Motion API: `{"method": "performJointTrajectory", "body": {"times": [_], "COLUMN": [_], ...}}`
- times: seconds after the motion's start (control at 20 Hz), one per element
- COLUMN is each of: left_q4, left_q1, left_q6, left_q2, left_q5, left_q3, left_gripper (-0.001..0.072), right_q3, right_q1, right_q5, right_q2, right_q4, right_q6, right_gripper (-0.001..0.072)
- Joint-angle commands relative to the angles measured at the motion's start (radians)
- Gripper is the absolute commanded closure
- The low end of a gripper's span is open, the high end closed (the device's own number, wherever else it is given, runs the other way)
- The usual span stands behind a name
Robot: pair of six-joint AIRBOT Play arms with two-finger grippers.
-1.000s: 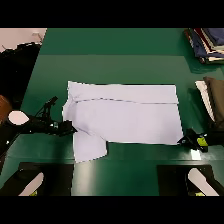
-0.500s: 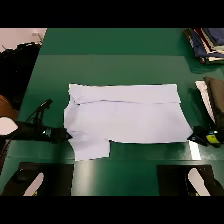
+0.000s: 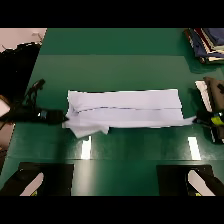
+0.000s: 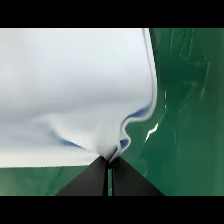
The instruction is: Fold the shirts.
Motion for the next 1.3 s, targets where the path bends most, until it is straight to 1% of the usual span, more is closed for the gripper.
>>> {"method": "performJointTrajectory", "body": {"times": [0.0,0.05,0.25,0.4,0.45,0.5,0.55,0.6,0.65,0.75,0.8,0.85,0.9,1.0,1.1,1.2,1.25], "left_q4": [0.009,0.008,0.005,-0.006,-0.006,-0.011,-0.018,-0.018,-0.018,-0.019,-0.019,-0.022,-0.041,-0.111,-0.192,-0.257,-0.269], "left_q1": [0.001,0.001,0.001,0.001,0.001,0.001,0.001,0.002,0.002,-0.001,-0.002,-0.002,-0.002,-0.002,-0.002,-0.002,-0.009], "left_q6": [0.059,0.075,0.08,0.08,0.079,0.074,0.075,0.076,0.076,0.077,0.077,0.081,0.097,0.103,0.129,0.156,0.156], "left_q2": [-0.263,-0.337,-0.573,-0.645,-0.647,-0.646,-0.645,-0.642,-0.642,-0.642,-0.642,-0.642,-0.642,-0.642,-0.642,-0.642,-0.642], "left_q5": [0.166,0.183,0.222,0.252,0.268,0.282,0.281,0.262,0.227,0.158,0.13,0.113,0.107,0.112,0.111,0.111,0.111], "left_q3": [0.162,0.213,0.391,0.437,0.438,0.438,0.438,0.441,0.449,0.46,0.46,0.46,0.46,0.46,0.459,0.459,0.459], "left_gripper": [0.0681,0.0681,0.0681,0.0669,0.0437,0.0137,0.0065,0.0064,0.0064,0.0066,0.019,0.0467,0.0684,0.0671,0.0671,0.0671,0.0671], "right_q3": [0.169,0.222,0.41,0.522,0.555,0.58,0.597,0.603,0.601,0.599,0.586,0.566,0.537,0.467,0.401,0.357,0.351], "right_q1": [0.096,0.114,0.153,0.156,0.147,0.133,0.118,0.095,0.073,0.025,-0.012,-0.045,-0.078,-0.133,-0.165,-0.164,-0.155], "right_q5": [-0.085,-0.091,-0.109,-0.109,-0.108,-0.105,-0.104,-0.095,-0.078,-0.017,0.015,0.036,0.037,0.018,0.01,-0.011,-0.015], "right_q2": [-0.233,-0.302,-0.511,-0.617,-0.647,-0.67,-0.689,-0.697,-0.696,-0.696,-0.696,-0.696,-0.696,-0.696,-0.715,-0.745,-0.763], "right_q4": [0.003,0.003,0.003,0.023,0.062,0.121,0.186,0.236,0.268,0.257,0.259,0.263,0.266,0.278,0.359,0.402,0.423], "right_q6": [0.008,0.008,0.008,0.005,-0.013,-0.049,-0.06,-0.064,-0.085,-0.121,-0.132,-0.136,-0.136,-0.154,-0.214,-0.222,-0.232], "right_gripper": [0.0696,0.0696,0.0694,0.0693,0.0692,0.0666,0.0448,0.0222,0.02,0.02,0.02,0.02,0.0199,0.0199,0.0199,0.0199,0.02]}}
